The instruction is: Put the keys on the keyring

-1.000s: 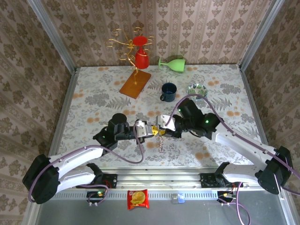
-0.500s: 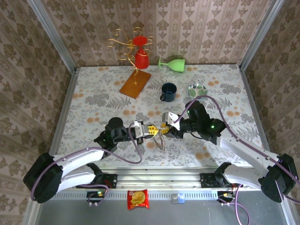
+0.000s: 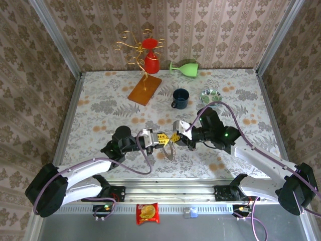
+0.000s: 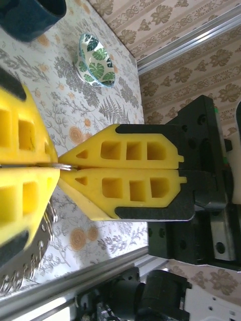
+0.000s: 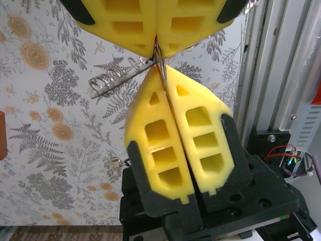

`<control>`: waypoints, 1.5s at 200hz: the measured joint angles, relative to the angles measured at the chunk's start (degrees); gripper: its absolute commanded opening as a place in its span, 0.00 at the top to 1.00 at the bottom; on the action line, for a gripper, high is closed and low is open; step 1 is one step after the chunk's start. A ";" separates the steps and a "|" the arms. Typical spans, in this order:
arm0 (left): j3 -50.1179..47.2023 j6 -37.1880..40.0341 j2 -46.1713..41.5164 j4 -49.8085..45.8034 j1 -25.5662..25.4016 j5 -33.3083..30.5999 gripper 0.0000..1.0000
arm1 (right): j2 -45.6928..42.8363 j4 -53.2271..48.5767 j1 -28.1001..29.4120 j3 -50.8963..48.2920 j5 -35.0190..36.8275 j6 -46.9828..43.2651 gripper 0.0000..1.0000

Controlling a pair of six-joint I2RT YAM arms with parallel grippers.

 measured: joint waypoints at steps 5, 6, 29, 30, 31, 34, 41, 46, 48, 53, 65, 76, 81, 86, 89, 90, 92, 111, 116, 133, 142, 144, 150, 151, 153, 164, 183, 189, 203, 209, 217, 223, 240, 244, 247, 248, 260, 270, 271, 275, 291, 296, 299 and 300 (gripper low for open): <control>0.22 0.26 -0.15 -0.90 -0.02 -0.39 0.82 | 0.11 -0.94 0.15 0.48 0.04 -0.50 1.00; 0.26 0.37 -0.15 -1.05 -0.02 -0.48 0.82 | 0.15 -1.20 0.20 0.66 0.04 -0.61 1.00; 2.36 3.45 -1.05 -6.58 -0.28 -2.43 0.81 | 1.16 -5.66 0.76 3.98 1.88 -3.43 1.00; 2.43 3.52 -1.09 -6.73 -0.33 -2.45 0.81 | 1.18 -5.84 0.81 4.11 1.95 -3.50 1.00; 2.51 3.63 -1.14 -6.86 -0.35 -2.51 0.81 | 1.22 -5.97 0.83 4.22 2.03 -3.54 1.00; 2.73 4.04 -1.27 -7.43 -0.44 -2.82 0.81 | 1.36 -6.62 0.94 4.70 2.43 -3.96 1.00; 3.37 5.01 -1.55 -8.98 -0.57 -3.28 0.81 | 1.84 -8.15 1.29 5.86 3.30 -4.96 1.00; 3.72 5.57 -1.73 -9.88 -0.72 -3.67 0.81 | 2.19 -9.11 1.60 6.62 3.98 -5.51 1.00; 3.87 5.81 -1.77 -10.19 -0.79 -3.82 0.81 | 2.38 -9.49 1.77 6.93 4.31 -5.77 1.00; 4.17 6.32 -1.86 -11.04 -0.83 -4.00 0.81 | 2.84 -10.45 2.10 7.67 4.92 -6.43 1.00; 4.76 7.32 -1.88 -12.79 -0.94 -4.42 0.81 | 3.93 -12.55 2.84 9.25 6.56 -7.69 1.00; 5.11 8.15 -1.88 -14.05 -1.11 -4.81 0.81 | 4.92 -14.23 3.50 10.38 7.85 -8.61 1.00; 5.22 8.46 -1.88 -14.62 -1.20 -4.94 0.81 | 5.25 -14.88 3.78 10.73 8.41 -9.09 1.00; 5.35 8.81 -1.88 -15.23 -1.31 -4.98 0.82 | 5.53 -15.58 4.07 11.08 8.92 -9.49 1.00; 5.44 8.98 -1.86 -15.58 -1.38 -5.01 0.82 | 5.70 -16.00 4.22 11.28 9.16 -9.68 1.00; 5.46 9.03 -1.86 -15.69 -1.40 -5.03 0.82 | 5.79 -16.26 4.33 11.37 9.29 -9.81 1.00; 5.51 9.18 -1.86 -15.98 -1.49 -5.03 0.82 | 5.88 -16.44 4.44 11.50 9.46 -9.90 1.00; 6.23 10.25 -1.84 -17.79 -1.97 -5.18 0.85 | 6.91 -18.64 5.35 12.87 10.78 -11.06 1.00; 6.40 10.56 -1.84 -18.25 -1.97 -5.18 0.87 | 7.17 -19.15 5.53 13.27 11.04 -11.30 1.00; 7.06 11.61 -1.73 -19.78 -2.03 -5.11 0.92 | 8.04 -20.74 6.05 14.73 12.22 -11.96 1.00; 7.30 11.89 -1.55 -20.17 -2.08 -5.01 0.95 | 8.35 -21.27 6.12 15.19 12.76 -12.22 1.00; 7.32 12.09 -1.51 -20.28 -2.08 -4.94 0.95 | 8.39 -21.35 6.12 15.28 12.92 -12.35 1.00; 7.37 12.22 -1.44 -20.50 -2.08 -4.87 0.98 | 8.44 -21.51 6.12 15.34 13.22 -12.33 1.00; 7.37 12.35 -1.42 -20.55 -2.10 -4.83 0.98 | 8.44 -21.53 6.12 15.34 13.25 -12.33 1.00; 7.37 12.48 -1.38 -20.59 -2.12 -4.74 1.00 | 8.44 -21.62 6.12 15.34 13.31 -12.33 1.00; 7.45 12.61 -1.18 -20.79 -2.25 -4.50 1.00 | 8.44 -21.92 6.19 15.34 13.42 -12.26 0.99; 7.50 12.63 -1.07 -20.90 -2.29 -4.17 1.00 | 7.93 -21.46 5.86 14.75 13.29 -10.95 0.84; 7.50 12.63 -1.07 -20.83 -2.34 -3.91 1.00 | 7.52 -20.72 5.49 14.23 13.07 -10.64 0.83; 7.50 12.61 -1.07 -20.81 -2.45 -3.82 1.00 | 5.84 -18.62 4.39 12.44 12.02 -9.35 0.81; 7.50 12.61 -1.07 -20.81 -2.43 -3.82 1.00 | 4.94 -17.86 3.96 11.69 11.61 -9.01 0.81; 7.50 12.61 -1.07 -20.74 -2.43 -3.82 1.00 | 3.82 -17.05 3.48 10.86 11.30 -8.59 0.80; 7.50 12.61 -1.07 -20.61 -2.43 -3.76 1.00 | 2.99 -16.44 3.17 10.23 11.15 -8.31 0.80; 7.50 12.61 -1.07 -20.52 -2.43 -3.65 1.00 | 1.68 -15.39 2.75 9.05 10.73 -7.74 0.78; 7.50 12.61 -1.07 -20.48 -2.43 -3.65 1.00 | 1.60 -15.19 2.75 8.83 10.69 -7.56 0.77; 7.50 12.61 -1.07 -20.46 -2.43 -3.65 1.00 | 1.55 -15.08 2.75 8.70 10.64 -7.54 0.76; 7.50 12.59 -1.07 -20.44 -2.43 -3.65 1.00 | 1.55 -15.04 2.75 8.68 10.62 -7.52 0.76; 7.48 12.59 -1.07 -20.22 -2.43 -3.65 1.00 | 1.57 -14.49 2.78 8.26 10.40 -6.97 0.75; 7.48 12.61 -1.07 -20.09 -2.43 -3.65 1.00 | 1.57 -14.25 2.78 8.04 10.27 -6.62 0.75; 7.48 12.59 -1.07 -20.09 -2.43 -3.65 1.00 | 1.57 -14.25 2.78 8.04 10.25 -6.62 0.75; 7.48 12.59 -1.07 -20.06 -2.43 -3.65 1.00 | 1.57 -14.19 2.78 8.00 10.14 -6.47 0.75; 7.48 12.59 -1.07 -19.91 -2.43 -3.63 1.00 | 1.62 -13.90 2.78 7.98 9.79 -6.23 0.76; 7.48 12.59 -1.07 -19.80 -2.43 -3.65 1.00 | 1.64 -13.73 2.78 7.98 9.64 -6.21 0.77; 7.48 12.59 -1.07 -19.80 -2.43 -3.63 1.00 | 1.68 -13.64 2.78 7.98 9.57 -6.19 0.77; 7.48 12.59 -1.07 -19.76 -2.43 -3.65 1.00 | 1.68 -13.62 2.78 7.98 9.53 -6.19 0.77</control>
